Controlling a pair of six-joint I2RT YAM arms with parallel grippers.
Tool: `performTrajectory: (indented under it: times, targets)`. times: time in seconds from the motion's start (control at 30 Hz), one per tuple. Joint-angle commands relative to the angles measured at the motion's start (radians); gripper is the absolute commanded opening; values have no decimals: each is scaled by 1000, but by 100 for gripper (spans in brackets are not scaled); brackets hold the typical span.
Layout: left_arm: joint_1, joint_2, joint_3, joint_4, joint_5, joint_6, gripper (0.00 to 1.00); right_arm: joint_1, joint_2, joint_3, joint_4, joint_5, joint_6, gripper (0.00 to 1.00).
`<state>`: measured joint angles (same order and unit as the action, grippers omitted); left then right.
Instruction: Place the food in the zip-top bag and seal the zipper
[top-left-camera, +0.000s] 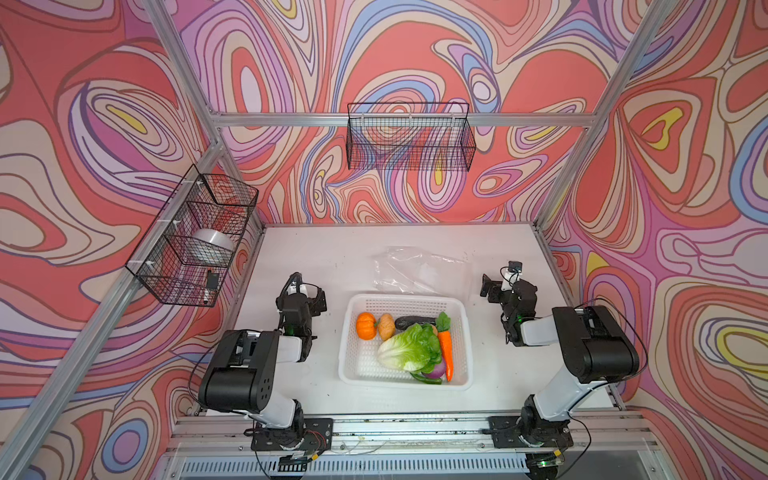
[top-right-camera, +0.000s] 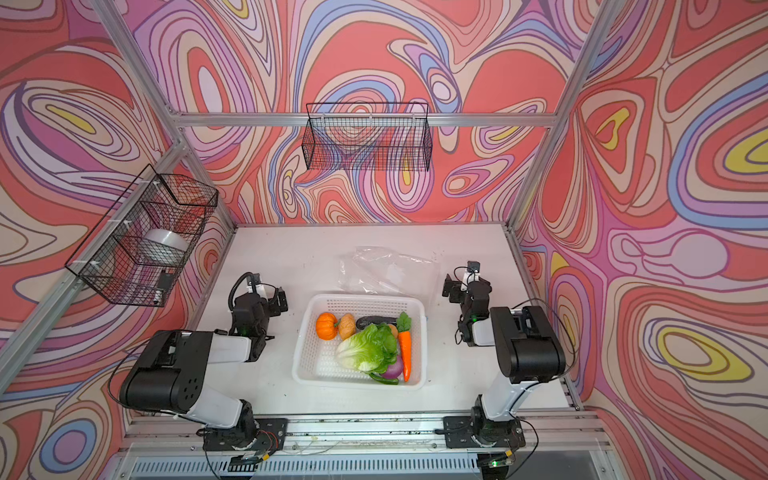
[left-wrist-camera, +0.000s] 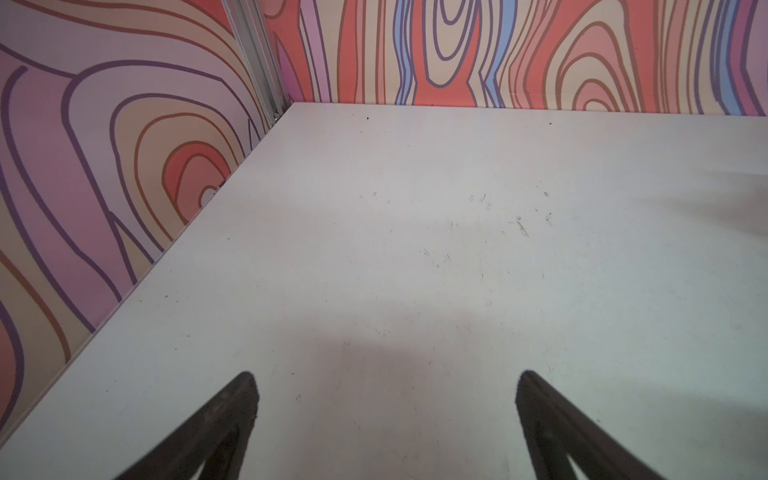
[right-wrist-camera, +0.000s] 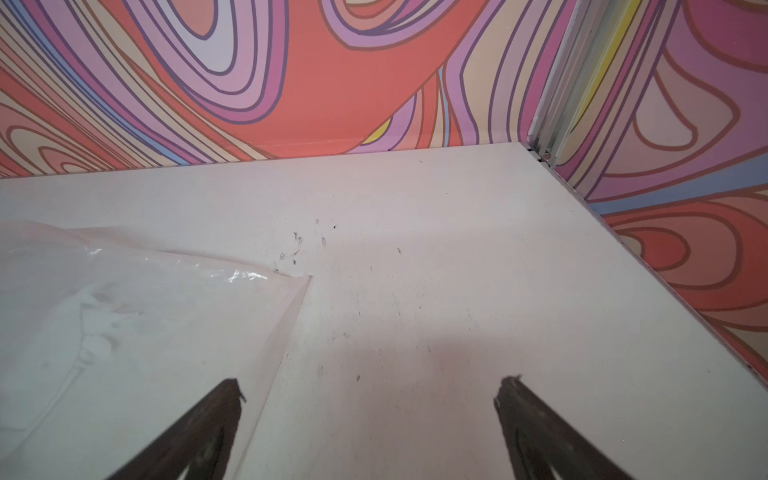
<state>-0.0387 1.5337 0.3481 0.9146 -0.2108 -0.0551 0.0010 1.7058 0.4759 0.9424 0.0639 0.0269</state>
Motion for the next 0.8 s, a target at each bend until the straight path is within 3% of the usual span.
performTrajectory:
  times: [0.0,0.77]
  targets:
    - [-3,11,14,6,-10,13,100,-1,6,-3,8,5,-4,99]
    - [-2,10,19,0,-4,20,100,-1,8,-1,3,4,0,98]
